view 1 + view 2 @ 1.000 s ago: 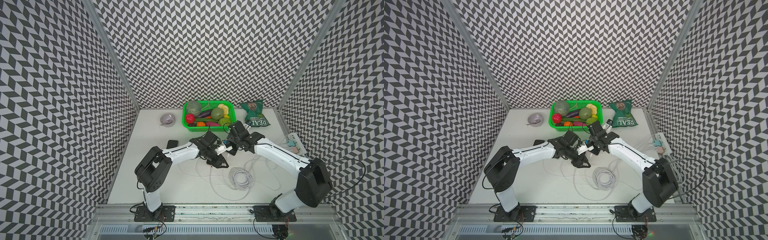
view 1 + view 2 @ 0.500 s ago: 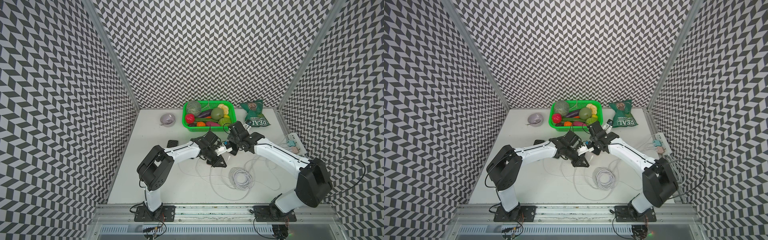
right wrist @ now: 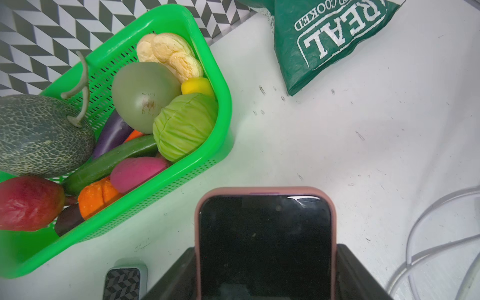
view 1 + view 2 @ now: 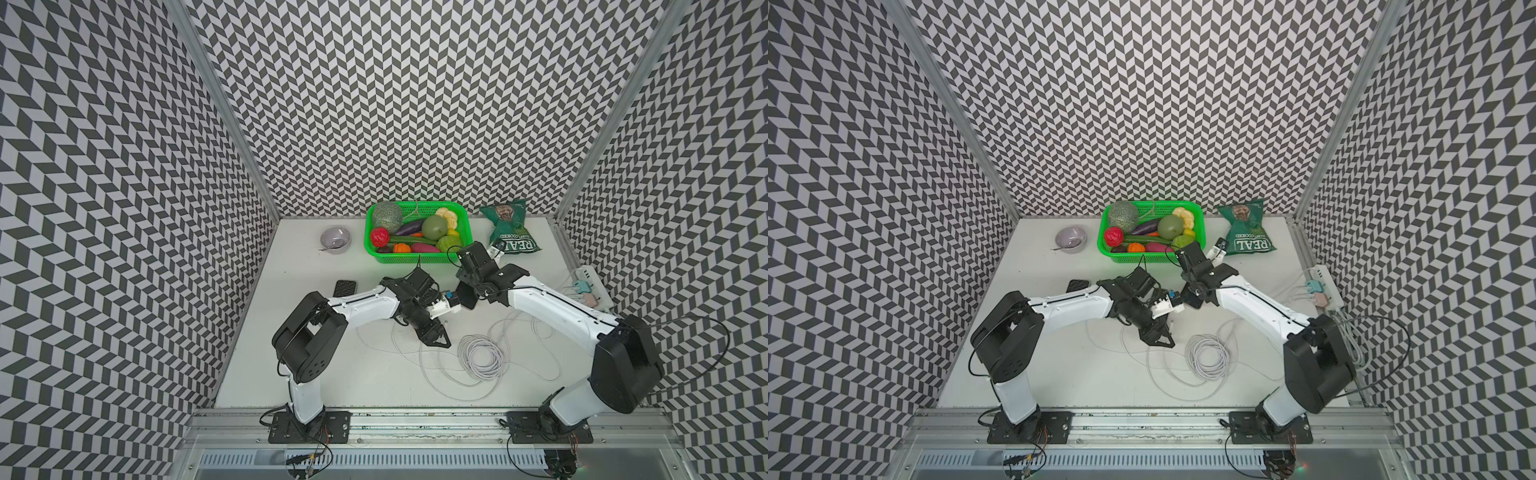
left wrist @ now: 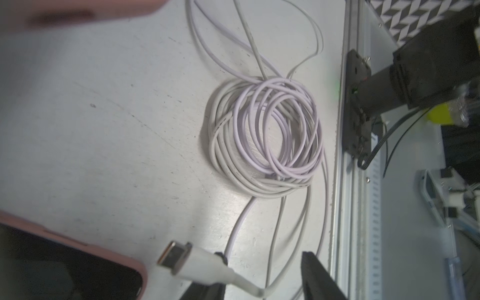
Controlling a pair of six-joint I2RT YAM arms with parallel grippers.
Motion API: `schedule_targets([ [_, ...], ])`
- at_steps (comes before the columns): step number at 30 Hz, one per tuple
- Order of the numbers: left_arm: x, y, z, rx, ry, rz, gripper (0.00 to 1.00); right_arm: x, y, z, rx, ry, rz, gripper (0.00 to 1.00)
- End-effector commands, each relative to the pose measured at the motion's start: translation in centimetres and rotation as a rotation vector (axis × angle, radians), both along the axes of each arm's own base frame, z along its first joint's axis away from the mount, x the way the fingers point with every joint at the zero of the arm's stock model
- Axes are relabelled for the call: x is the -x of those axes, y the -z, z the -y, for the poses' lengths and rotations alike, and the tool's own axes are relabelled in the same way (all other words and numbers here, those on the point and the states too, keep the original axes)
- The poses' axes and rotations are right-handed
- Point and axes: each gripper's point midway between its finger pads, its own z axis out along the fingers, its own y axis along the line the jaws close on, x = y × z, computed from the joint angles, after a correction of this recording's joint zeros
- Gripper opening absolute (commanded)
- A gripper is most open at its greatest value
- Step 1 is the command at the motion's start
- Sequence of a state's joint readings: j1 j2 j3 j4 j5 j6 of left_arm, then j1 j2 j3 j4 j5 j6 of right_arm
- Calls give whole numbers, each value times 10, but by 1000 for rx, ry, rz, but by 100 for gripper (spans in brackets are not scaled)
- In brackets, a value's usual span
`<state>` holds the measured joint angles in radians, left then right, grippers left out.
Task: Unplug the charging cable from the phone
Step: Remove the charging cable from the phone, then place the phone at the center of the board.
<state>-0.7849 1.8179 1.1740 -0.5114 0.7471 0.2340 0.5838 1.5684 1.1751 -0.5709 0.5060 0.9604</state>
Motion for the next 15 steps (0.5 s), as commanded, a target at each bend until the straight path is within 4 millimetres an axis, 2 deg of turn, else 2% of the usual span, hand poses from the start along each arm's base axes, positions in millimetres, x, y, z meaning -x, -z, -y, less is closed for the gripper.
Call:
schedule_targets([
  [1, 4, -18, -2, 38, 21, 34, 63, -8, 11, -2, 10, 4, -9, 0],
  [6, -5, -28, -7, 55, -1, 66, 73, -5, 41, -6, 23, -13, -79, 0],
  [9, -15, -37, -12, 72, -29, 89, 86, -3, 57, -7, 30, -19, -111, 0],
  [15, -41, -50, -28, 92, -115, 128, 96, 1, 87, -8, 55, -31, -171, 0],
])
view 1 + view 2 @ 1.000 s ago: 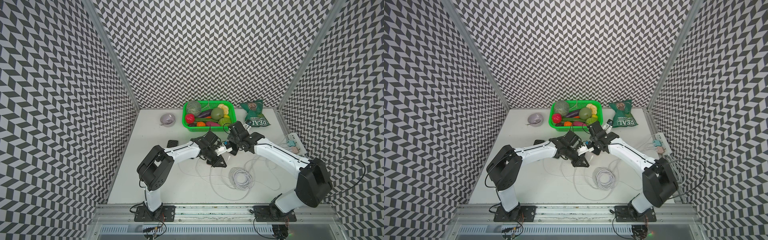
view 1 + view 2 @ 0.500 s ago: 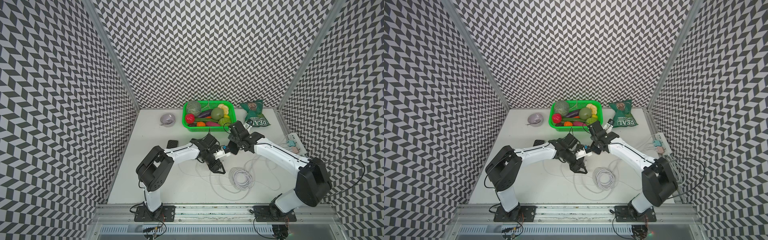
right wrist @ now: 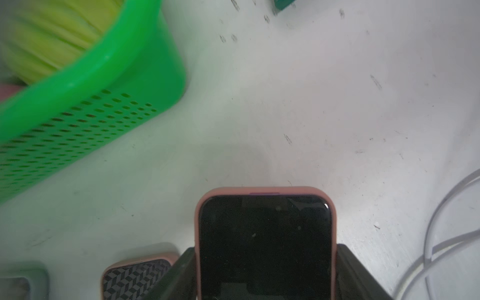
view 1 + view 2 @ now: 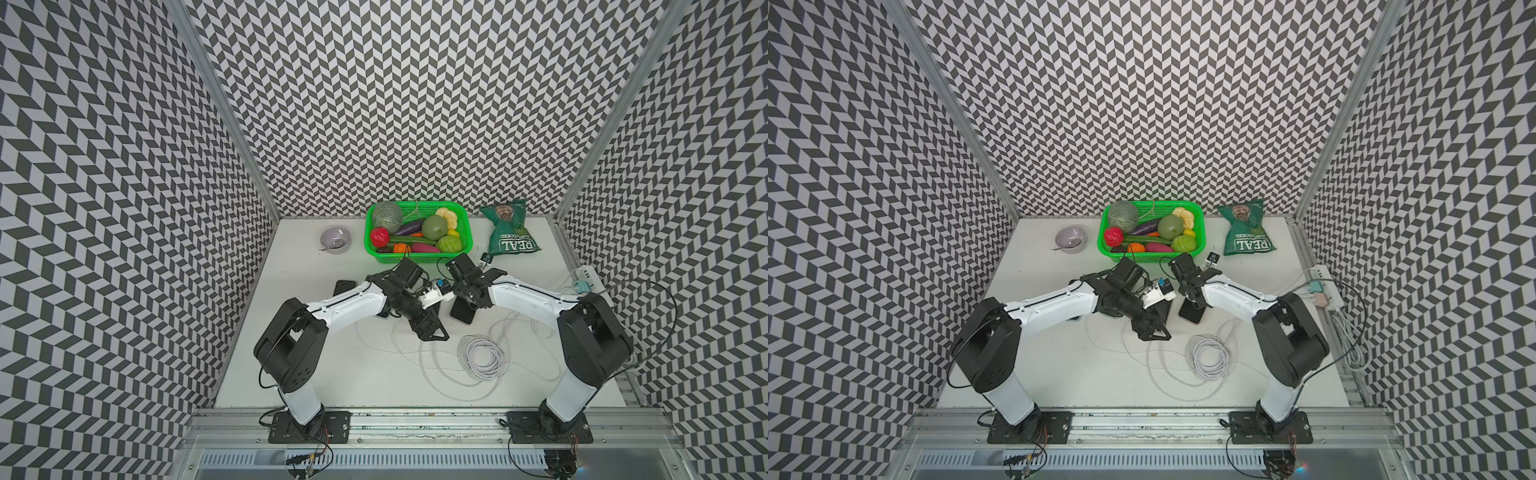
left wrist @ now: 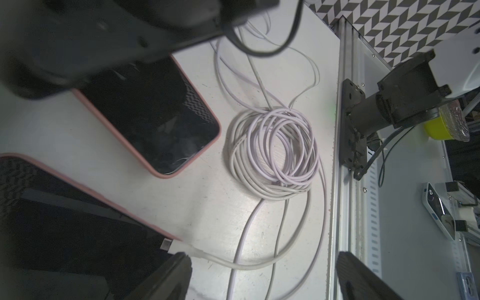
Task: Unplug the charging cable from the phone
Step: Place the phone at the center of the board.
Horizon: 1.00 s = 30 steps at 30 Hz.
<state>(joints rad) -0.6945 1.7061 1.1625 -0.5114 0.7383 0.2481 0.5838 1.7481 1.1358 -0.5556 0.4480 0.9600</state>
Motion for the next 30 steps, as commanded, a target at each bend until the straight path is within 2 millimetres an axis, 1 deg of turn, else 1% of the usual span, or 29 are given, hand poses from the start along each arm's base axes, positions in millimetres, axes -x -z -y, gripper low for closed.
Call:
schedule_targets([
  [1, -13, -13, -9, 29, -43, 41, 99, -8, 7, -4, -13, -6, 19, 0],
  [5, -27, -14, -19, 26, -94, 49, 100, -7, 20, -5, 0, -23, -4, 0],
  [7, -32, -11, -23, 13, -117, 50, 100, -6, 28, -5, 9, -30, -19, 0],
  [10, -40, -6, -30, -8, -155, 52, 100, -5, 35, -5, 15, -40, -33, 8],
  [13, -50, -2, -36, -27, -194, 55, 100, -4, 41, -5, 16, -48, -44, 23],
  [17, -59, 4, -41, -47, -230, 51, 100, -2, 46, -5, 20, -57, -52, 57],
  [20, -63, 8, -43, -62, -248, 51, 100, -2, 46, -3, 25, -57, -52, 76],
  [26, -70, 15, -44, -89, -269, 46, 100, -2, 39, -2, 32, -61, -42, 99],
  [30, -74, 21, -45, -111, -285, 49, 100, -3, 29, -2, 34, -67, -25, 100],
])
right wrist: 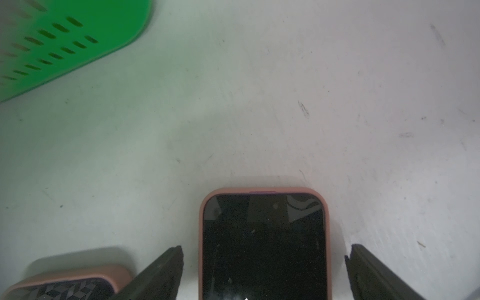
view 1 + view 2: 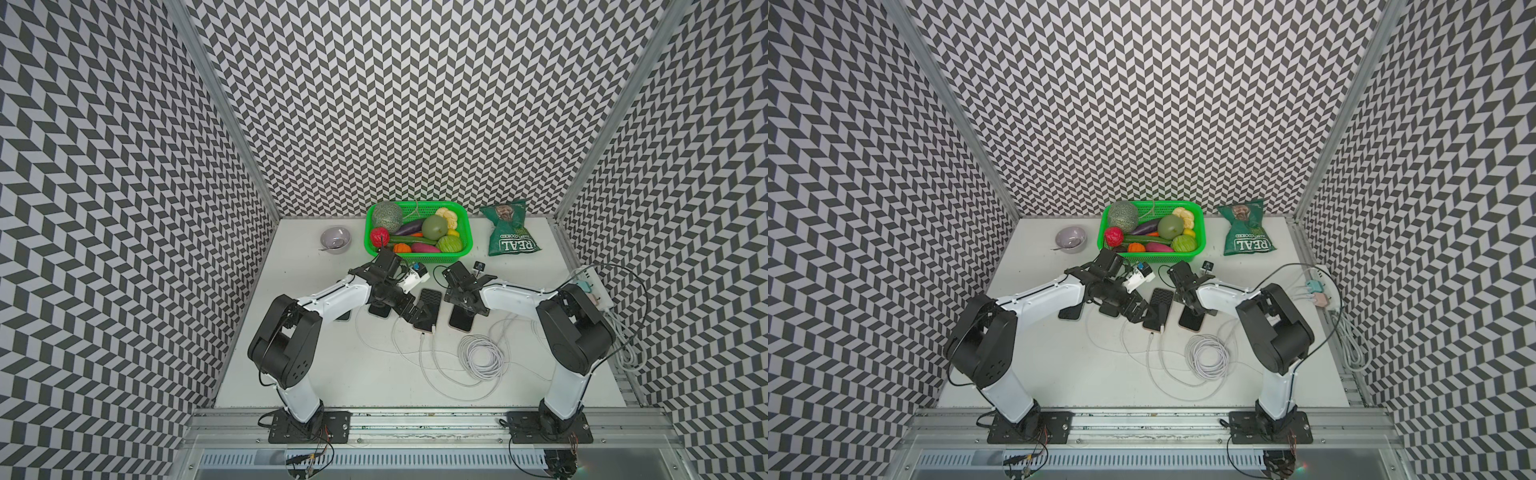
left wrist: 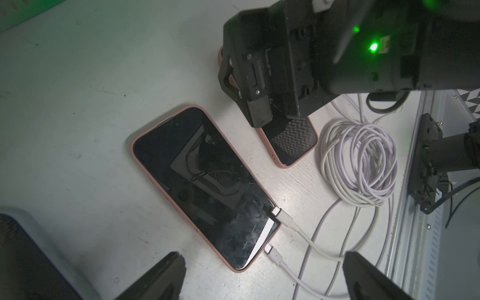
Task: Unplug the charging cable from the phone
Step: Place the phone at the center of the board, then move the phone to the center of the board.
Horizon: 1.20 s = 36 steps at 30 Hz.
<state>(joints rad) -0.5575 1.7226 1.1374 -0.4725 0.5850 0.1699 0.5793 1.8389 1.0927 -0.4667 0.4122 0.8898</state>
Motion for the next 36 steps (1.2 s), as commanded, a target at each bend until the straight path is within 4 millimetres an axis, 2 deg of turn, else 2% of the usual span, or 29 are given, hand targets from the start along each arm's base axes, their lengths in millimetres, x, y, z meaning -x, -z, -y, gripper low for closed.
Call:
schedule_targets([
  [1, -13, -2, 2, -9, -23, 31, 100, -6, -16, 2, 0, 0, 48, 100],
  [7, -22, 19, 0, -71, -61, 10, 96, -6, -34, 2, -17, -3, 83, 100],
  [13, -33, 43, -1, -141, -99, -29, 83, -2, -57, 5, -41, -6, 130, 100],
  [16, -38, 48, 2, -160, -106, -30, 80, 2, -68, 5, -64, -15, 153, 100],
  [27, -44, 53, 24, -231, -101, 43, 99, 22, -82, -7, -115, -73, 190, 100],
  [36, -51, 60, 35, -288, -106, 66, 100, 37, -84, -9, -129, -90, 200, 100],
])
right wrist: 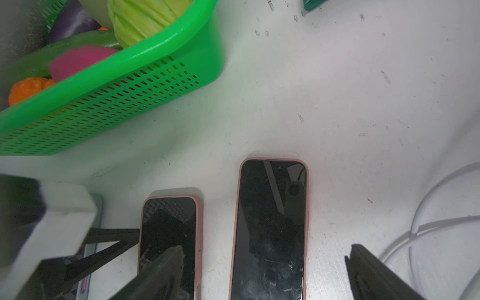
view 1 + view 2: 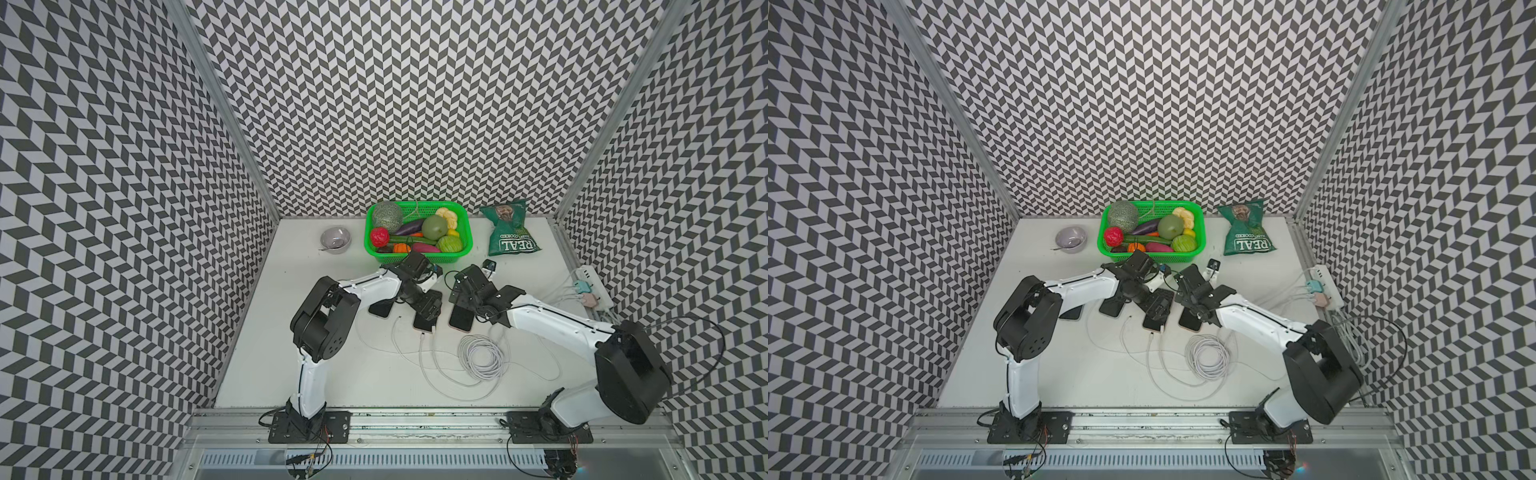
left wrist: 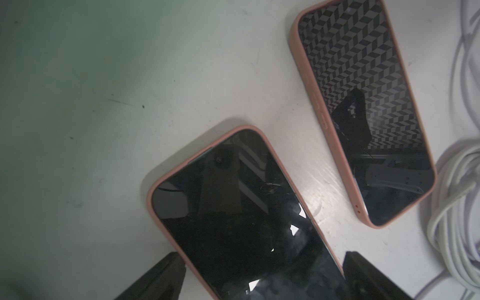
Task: Unplug the charging cable from the phone
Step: Move the phone to the center of the board.
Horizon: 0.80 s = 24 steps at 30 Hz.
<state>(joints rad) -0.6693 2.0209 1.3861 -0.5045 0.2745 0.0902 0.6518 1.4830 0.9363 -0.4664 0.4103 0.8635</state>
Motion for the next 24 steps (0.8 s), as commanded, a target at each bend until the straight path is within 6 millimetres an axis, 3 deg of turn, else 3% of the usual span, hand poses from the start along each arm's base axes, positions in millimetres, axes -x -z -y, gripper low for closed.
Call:
schedule_targets([
  [1, -7, -3, 5, -34, -10, 26, 100, 1, -9, -1, -29, 6, 39, 100],
  [13, -10, 18, 14, -147, -28, 54, 100, 7, -24, 12, -13, 26, 76, 100],
  [24, -18, 34, 7, -239, -58, 82, 96, 8, -29, 18, -5, 39, 99, 100],
])
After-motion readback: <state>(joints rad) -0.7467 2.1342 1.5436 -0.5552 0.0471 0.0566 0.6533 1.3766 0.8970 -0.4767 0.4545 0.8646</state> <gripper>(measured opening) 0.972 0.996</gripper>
